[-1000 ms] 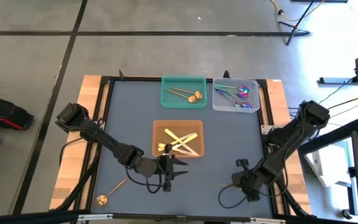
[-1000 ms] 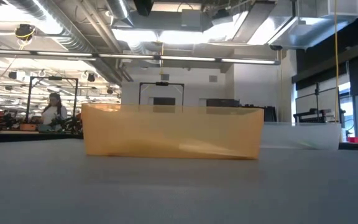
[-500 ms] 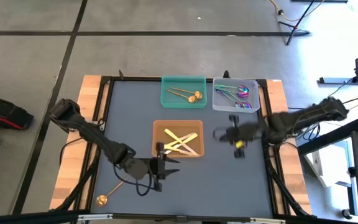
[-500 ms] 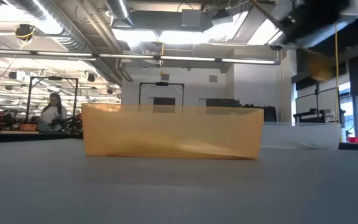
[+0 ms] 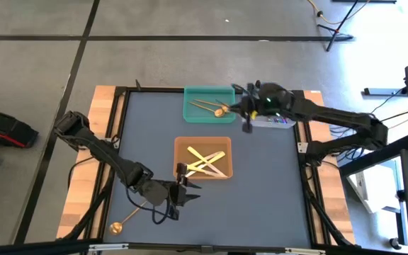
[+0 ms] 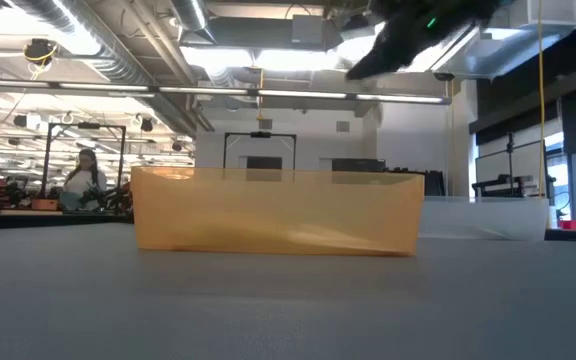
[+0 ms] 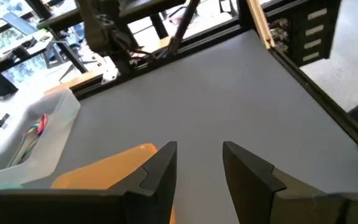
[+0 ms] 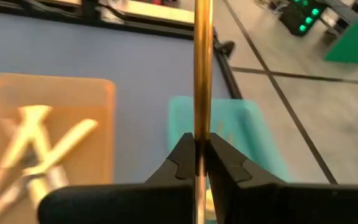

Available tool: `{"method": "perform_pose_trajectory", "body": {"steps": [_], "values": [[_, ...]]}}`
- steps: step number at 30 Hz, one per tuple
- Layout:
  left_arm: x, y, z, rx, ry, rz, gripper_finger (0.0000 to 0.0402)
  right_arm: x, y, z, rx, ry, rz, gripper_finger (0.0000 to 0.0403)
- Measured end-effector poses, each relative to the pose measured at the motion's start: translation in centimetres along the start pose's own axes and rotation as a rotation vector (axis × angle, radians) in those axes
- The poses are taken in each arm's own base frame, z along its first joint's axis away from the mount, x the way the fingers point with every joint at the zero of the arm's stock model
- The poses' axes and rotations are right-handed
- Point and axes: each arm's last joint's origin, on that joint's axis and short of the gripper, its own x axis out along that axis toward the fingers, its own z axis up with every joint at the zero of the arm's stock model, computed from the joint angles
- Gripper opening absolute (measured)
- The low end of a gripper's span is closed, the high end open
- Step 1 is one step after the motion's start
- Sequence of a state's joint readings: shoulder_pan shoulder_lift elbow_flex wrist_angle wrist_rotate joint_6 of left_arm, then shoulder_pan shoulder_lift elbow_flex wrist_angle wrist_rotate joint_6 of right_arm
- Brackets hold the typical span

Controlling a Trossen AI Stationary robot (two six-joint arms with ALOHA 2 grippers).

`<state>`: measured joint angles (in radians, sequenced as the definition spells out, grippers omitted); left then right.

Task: Sort silverware by color (type)
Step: Put the gold spoon into the green bin

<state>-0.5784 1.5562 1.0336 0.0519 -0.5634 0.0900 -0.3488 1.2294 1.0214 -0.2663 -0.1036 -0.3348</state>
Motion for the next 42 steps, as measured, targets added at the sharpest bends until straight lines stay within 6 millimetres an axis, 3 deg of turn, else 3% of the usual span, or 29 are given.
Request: {"method": "perform_pose_trajectory", "body": {"steps": [9, 16, 22, 27, 31, 34, 38, 42], "values": [[0.1, 0.2, 0.1, -0.014, -0.013, 0.009, 0.0124, 7.1, -5.5, -4.0, 0.011, -0.010, -0.068, 0.0012], [0.1, 0.2, 0.0, -0.066, -0.003, 0.010, 0.0124, 11.0, -6.8, -7.3, 0.046, 0.040, -0.070, 0.0012], [0.1, 0.2, 0.0, -0.087, -0.003, 0.010, 0.0124, 12.5, -6.8, -9.4, 0.059, 0.177, -0.173, 0.0018], [0.1, 0.3, 0.0, -0.091, -0.001, 0.011, 0.0124, 12.3, -6.8, -9.3, 0.070, 0.190, -0.193, 0.0075], [0.2, 0.3, 0.0, -0.129, -0.002, 0.010, 0.0124, 10.4, -6.0, -7.6, 0.055, 0.222, -0.201, 0.0131], [0.2, 0.3, 0.0, -0.120, -0.004, 0.010, 0.0124, 8.7, -4.3, -5.6, 0.039, 0.190, -0.113, 0.0157], [0.3, 0.6, -0.1, -0.161, 0.007, 0.064, 0.0124, 6.7, -0.2, -3.7, -0.022, 0.119, 0.055, 0.0168], [-0.3, 0.5, -0.6, -0.247, 0.060, 0.094, 0.0124, 5.6, 4.6, -3.5, -0.111, 0.078, 0.115, 0.0169]]}}
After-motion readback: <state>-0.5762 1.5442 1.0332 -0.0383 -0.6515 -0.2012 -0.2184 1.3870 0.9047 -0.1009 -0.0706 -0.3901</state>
